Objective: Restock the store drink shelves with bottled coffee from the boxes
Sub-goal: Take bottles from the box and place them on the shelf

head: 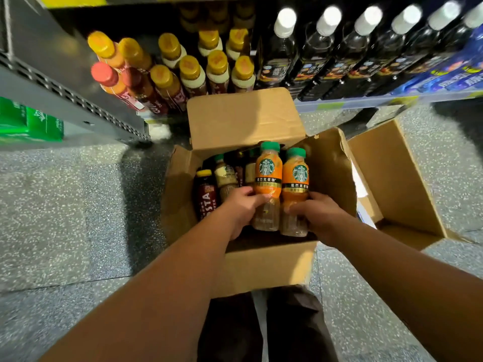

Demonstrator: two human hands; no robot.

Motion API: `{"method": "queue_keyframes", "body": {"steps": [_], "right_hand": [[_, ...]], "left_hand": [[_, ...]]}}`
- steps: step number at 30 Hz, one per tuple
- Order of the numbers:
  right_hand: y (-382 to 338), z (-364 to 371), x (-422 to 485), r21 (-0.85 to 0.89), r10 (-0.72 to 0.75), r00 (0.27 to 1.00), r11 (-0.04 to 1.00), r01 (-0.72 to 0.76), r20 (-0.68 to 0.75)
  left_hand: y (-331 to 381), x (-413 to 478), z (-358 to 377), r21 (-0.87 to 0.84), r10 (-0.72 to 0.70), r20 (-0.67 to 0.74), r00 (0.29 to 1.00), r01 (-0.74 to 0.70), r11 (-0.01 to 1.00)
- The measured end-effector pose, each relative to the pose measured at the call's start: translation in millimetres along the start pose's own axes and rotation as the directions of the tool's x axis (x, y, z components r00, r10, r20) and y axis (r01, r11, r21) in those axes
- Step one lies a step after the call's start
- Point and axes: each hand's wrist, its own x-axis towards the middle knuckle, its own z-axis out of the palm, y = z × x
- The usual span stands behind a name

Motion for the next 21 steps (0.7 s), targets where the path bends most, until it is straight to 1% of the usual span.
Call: {"method": "queue_keyframes", "body": {"steps": [2, 6, 8, 11, 15, 18, 21], "right_hand": [[-7, -2, -18, 0.015, -0.049, 0.999, 0.999, 0.049, -0.011], [-28, -12, -63, 0.030, -0.159, 0.987, 0.987, 0.159, 0.009], [-42, -20, -92, 0.008, -0.233, 0.972, 0.973, 0.233, 0.009], [-58, -37, -135, -0.033, -0.311, 0.950, 0.949, 0.312, 0.038], [-64, -68, -194, 0.021, -0.408, 0.913, 0.913, 0.408, -0.002], [-66, -85, -237, 0.037, -0.493, 0.869, 0.869, 0.494, -0.036], [-68, -99, -285, 0.011, -0.576, 0.817, 0.817, 0.576, -0.040]], "left_hand": [[8, -21, 0, -0.027, 0.048, 0.000, 0.999, -0.048, 0.999], [29, -68, 10, 0.046, 0.194, 0.020, 0.981, -0.195, 0.980], [43, -100, 20, 0.058, 0.248, 0.043, 0.968, -0.251, 0.966], [55, -145, 36, 0.034, 0.290, 0.044, 0.956, -0.292, 0.956], [64, -203, 67, 0.037, 0.362, 0.017, 0.932, -0.363, 0.931], [71, -252, 90, 0.060, 0.446, -0.001, 0.895, -0.445, 0.893], [78, -307, 109, 0.099, 0.544, -0.034, 0.838, -0.539, 0.836]]}}
